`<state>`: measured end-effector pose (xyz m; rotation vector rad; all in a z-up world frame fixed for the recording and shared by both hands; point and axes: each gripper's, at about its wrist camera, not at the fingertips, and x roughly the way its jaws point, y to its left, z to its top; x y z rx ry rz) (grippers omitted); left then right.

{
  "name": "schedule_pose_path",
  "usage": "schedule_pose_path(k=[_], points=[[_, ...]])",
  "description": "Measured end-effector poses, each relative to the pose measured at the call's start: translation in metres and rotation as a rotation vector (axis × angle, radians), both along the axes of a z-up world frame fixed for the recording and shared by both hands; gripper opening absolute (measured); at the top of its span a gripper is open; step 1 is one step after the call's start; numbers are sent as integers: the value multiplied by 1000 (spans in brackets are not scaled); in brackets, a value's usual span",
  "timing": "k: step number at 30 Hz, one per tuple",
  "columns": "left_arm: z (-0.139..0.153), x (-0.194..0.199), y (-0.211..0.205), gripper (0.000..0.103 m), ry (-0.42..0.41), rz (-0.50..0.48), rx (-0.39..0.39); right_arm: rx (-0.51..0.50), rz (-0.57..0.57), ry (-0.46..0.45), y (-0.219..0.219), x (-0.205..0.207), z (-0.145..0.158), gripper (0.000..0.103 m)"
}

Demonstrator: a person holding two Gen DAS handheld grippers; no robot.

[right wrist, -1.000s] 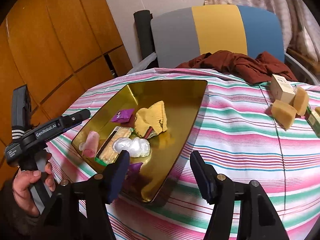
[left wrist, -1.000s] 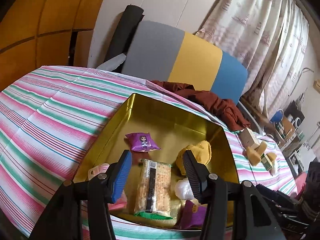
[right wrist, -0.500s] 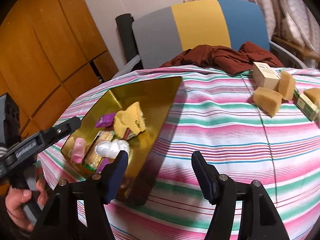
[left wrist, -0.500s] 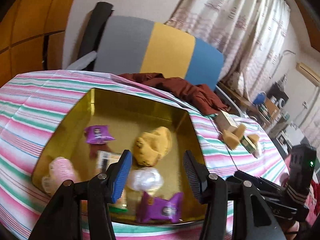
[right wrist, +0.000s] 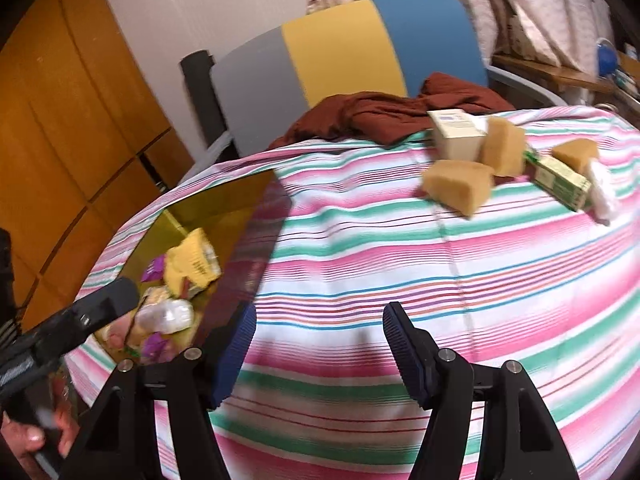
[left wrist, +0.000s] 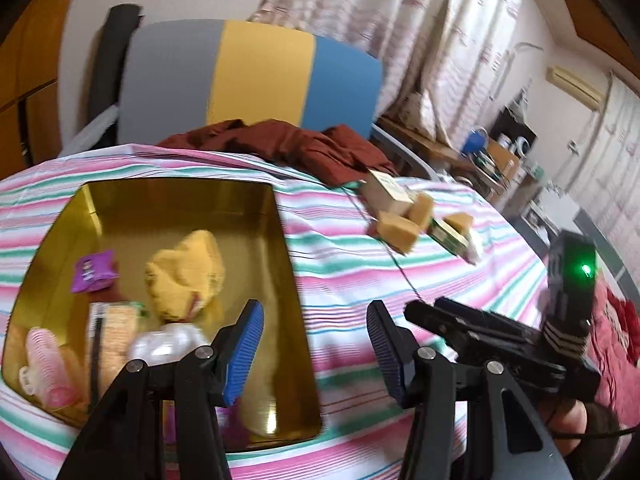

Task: Organize objects
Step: 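Move both open grippers from the tray back to the item pile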

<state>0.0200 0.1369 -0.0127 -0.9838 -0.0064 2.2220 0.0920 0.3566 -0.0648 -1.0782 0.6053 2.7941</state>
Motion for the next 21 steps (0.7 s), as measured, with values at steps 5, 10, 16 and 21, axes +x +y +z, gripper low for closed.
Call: schedule_pose_path(k=[5, 10, 16, 21], points=[[0, 13, 30, 54, 1, -86, -31, 15, -73, -18, 34, 9, -9, 67], [-6, 23, 55, 54, -11, -154, -60, 51, -152, -52, 76, 19, -23, 67], [-19, 27, 79, 54, -53, -209, -90, 56, -322, -57, 153, 31, -29, 67], [-28, 26, 96, 56, -83, -237, -103, 76, -437, -26, 215, 29, -21, 67]])
